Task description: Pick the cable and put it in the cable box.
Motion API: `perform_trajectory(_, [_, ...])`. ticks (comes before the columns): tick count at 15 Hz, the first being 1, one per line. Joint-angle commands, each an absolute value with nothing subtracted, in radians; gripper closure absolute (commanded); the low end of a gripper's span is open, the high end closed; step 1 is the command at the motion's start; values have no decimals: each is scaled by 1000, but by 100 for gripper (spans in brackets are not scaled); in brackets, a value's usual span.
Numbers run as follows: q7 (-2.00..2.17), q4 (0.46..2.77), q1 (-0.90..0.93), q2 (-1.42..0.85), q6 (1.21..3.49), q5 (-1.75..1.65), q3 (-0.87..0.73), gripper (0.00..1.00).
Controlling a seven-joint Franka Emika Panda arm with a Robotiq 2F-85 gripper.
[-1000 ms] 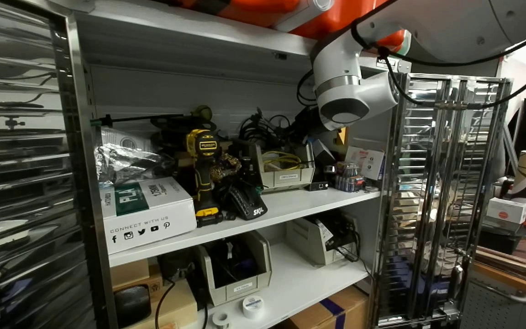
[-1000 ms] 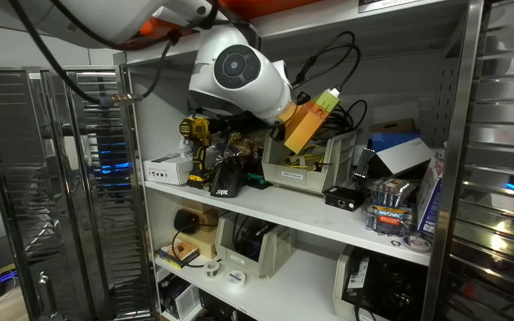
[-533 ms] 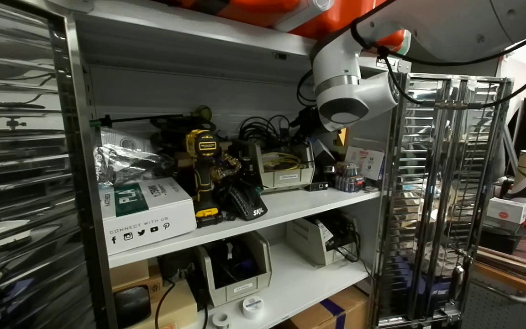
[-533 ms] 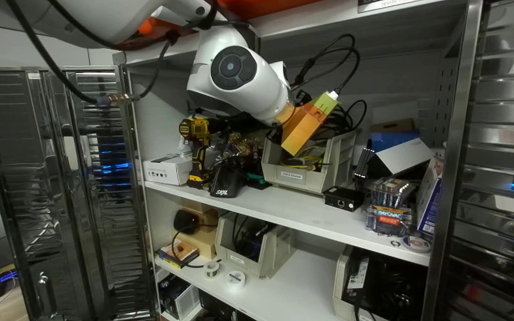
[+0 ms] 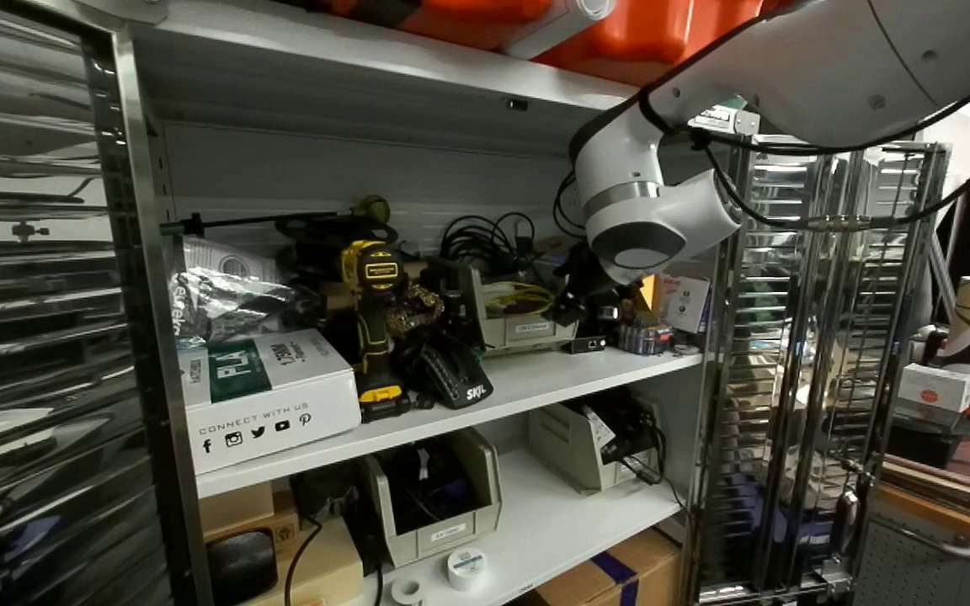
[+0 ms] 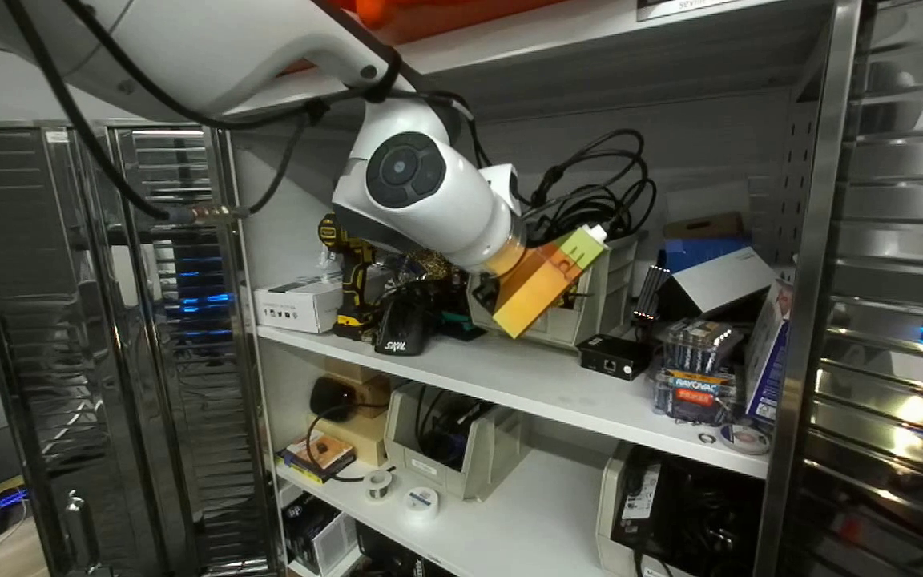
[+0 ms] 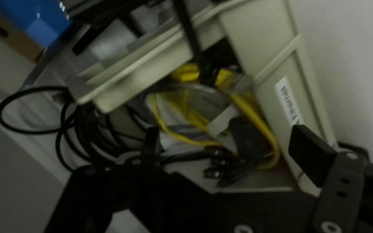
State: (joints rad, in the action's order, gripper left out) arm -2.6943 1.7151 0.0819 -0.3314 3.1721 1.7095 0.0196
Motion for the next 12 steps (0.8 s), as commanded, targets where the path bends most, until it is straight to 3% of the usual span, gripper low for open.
perform_trajectory(1, [-2628, 1879, 84, -221, 3211, 1683, 31, 0])
perform_trajectory(12, [-2174, 2495, 92, -37, 3313, 1390, 50, 0])
